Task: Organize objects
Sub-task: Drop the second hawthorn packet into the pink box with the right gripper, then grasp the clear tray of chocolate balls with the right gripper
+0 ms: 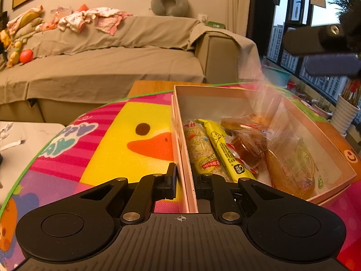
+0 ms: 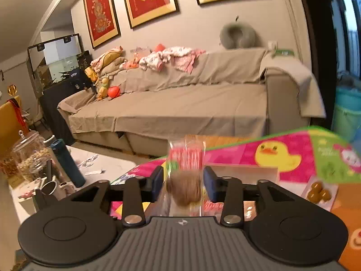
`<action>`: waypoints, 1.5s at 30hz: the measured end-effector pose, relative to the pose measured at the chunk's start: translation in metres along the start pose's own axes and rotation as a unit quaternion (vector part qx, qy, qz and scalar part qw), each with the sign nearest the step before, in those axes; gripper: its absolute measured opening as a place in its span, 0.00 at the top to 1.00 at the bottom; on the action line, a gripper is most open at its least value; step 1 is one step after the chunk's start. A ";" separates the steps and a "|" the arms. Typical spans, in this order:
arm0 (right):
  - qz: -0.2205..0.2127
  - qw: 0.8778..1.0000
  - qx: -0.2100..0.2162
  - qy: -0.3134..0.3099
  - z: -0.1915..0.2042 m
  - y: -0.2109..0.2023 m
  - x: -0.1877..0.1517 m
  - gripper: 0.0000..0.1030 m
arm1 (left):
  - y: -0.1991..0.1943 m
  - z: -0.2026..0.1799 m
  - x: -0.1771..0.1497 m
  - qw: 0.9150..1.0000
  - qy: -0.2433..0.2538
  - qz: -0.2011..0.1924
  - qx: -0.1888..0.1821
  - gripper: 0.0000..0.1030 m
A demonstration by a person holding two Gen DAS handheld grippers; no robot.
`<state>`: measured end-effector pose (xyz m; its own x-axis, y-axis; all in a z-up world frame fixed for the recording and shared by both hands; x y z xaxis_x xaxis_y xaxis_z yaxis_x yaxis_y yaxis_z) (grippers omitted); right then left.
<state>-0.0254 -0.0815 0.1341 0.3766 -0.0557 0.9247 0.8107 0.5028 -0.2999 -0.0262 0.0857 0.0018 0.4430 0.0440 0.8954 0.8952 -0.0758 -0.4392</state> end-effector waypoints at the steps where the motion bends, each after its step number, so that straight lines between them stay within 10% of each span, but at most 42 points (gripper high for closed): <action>1: 0.003 1.000 0.001 0.004 -0.002 0.000 -0.002 0.52 | 0.000 0.000 0.000 1.000 0.001 0.000 0.001 0.87; 11: -0.015 0.993 -0.111 0.027 -0.084 -0.032 -0.001 0.36 | 0.001 0.000 0.000 1.000 -0.003 0.001 -0.001 0.87; 20: 0.037 0.957 -0.256 0.133 -0.214 -0.006 -0.036 0.24 | 0.001 -0.001 0.001 1.000 -0.003 0.001 -0.001 0.87; 31: 0.102 0.948 -0.280 0.111 -0.220 0.092 -0.055 0.09 | 0.000 -0.002 0.001 1.000 -0.001 0.003 0.000 0.87; 36: 0.109 0.952 -0.280 0.049 -0.212 0.087 -0.058 0.36 | 0.000 -0.002 0.001 1.000 -0.003 0.002 0.000 0.87; 45: 0.123 0.964 -0.232 0.039 -0.197 0.026 -0.070 0.39 | 0.000 -0.002 0.000 1.000 -0.003 0.001 0.000 0.87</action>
<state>0.0581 -0.2344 0.0152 0.6015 -0.0574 0.7968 0.7986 0.0703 -0.5978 -0.0260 0.0842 0.0022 0.4459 0.0499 0.8937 0.8939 -0.0765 -0.4417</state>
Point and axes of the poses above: each gripper's, at about its wrist camera, not at the fingertips, and y roughly the way its jaws point, z to its left, x to its top, the point moved 4 cm from there along y, roughly the way its jaws point, and after that the axes turned 11 degrees about -z, right-handed, at the moved point
